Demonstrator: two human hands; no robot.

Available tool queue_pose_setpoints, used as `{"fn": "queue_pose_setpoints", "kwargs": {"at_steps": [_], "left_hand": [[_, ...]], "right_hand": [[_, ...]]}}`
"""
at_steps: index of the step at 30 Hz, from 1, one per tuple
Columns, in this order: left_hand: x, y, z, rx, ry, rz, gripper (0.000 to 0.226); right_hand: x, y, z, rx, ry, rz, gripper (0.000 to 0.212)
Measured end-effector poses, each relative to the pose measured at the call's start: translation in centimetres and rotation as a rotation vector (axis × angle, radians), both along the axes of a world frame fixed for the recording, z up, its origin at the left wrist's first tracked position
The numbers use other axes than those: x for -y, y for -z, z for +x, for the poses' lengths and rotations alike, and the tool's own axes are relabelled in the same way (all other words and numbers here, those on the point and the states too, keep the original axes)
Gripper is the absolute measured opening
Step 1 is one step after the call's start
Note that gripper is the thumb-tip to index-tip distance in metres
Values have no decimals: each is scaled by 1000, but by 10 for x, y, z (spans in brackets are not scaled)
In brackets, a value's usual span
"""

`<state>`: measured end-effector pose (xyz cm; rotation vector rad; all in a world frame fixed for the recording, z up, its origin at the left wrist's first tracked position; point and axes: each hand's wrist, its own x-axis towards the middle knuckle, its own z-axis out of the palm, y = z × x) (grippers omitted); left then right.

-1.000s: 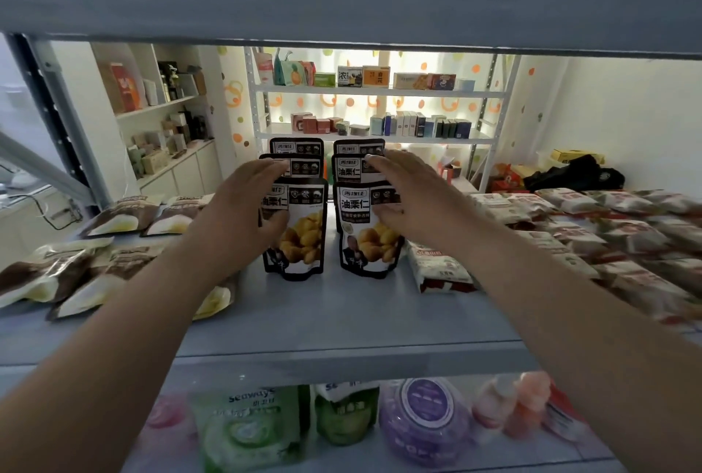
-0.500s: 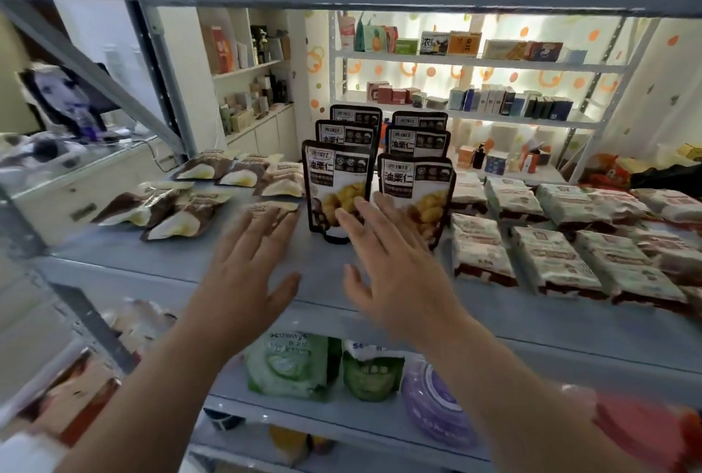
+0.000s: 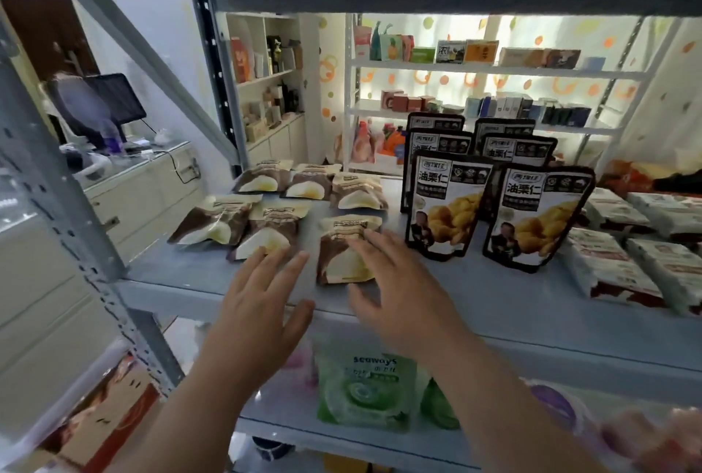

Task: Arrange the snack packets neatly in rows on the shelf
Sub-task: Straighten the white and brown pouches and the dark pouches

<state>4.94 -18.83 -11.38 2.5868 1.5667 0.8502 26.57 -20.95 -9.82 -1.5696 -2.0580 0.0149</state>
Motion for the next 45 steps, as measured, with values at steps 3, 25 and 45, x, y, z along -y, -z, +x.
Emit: {"fn": "queue_pose_setpoints", "kwargs": {"at_steps": [3, 25, 45], "left_hand": [[-26, -1, -29, 21, 80, 21, 58], [-265, -88, 99, -413, 465, -162, 48], [-288, -64, 138, -395, 484, -312, 38]], "right_hand": [[-22, -5, -26, 3, 60, 37, 59], [-43, -11, -33, 239, 246, -146, 71], [-40, -1, -31, 188, 323, -78, 52]]}}
